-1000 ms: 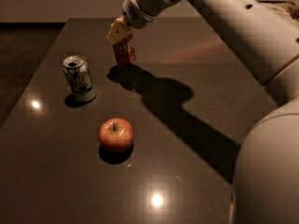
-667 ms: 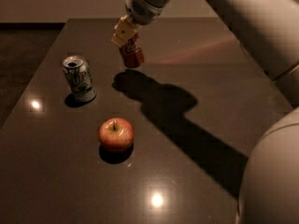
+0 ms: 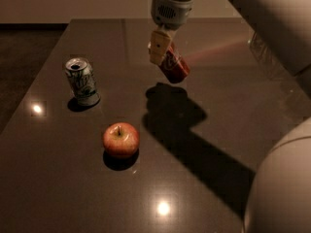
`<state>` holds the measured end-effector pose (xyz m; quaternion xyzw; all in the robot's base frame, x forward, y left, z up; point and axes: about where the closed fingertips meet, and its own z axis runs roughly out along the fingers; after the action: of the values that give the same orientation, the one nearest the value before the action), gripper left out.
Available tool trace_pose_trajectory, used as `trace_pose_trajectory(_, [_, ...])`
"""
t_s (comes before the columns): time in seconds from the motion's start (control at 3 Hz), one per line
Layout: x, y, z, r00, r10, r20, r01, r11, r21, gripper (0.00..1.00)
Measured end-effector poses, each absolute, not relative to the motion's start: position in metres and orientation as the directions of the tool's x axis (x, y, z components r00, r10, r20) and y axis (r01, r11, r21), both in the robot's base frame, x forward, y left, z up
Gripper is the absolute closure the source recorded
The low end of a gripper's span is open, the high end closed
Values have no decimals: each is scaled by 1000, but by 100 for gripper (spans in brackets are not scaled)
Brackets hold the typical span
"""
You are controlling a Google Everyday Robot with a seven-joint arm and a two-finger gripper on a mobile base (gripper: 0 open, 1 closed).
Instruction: Knock coke can over
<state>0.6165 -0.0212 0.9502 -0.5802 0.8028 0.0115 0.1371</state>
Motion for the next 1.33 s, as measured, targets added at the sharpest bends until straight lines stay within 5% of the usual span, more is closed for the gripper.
trace_pose_trajectory(0.33, [613,-44,938,-267,-953,-140,-948,286,-141,100])
trace_pose_trajectory(1.33, [593,-69,894,-90,-993,70,-990,82,-117,36])
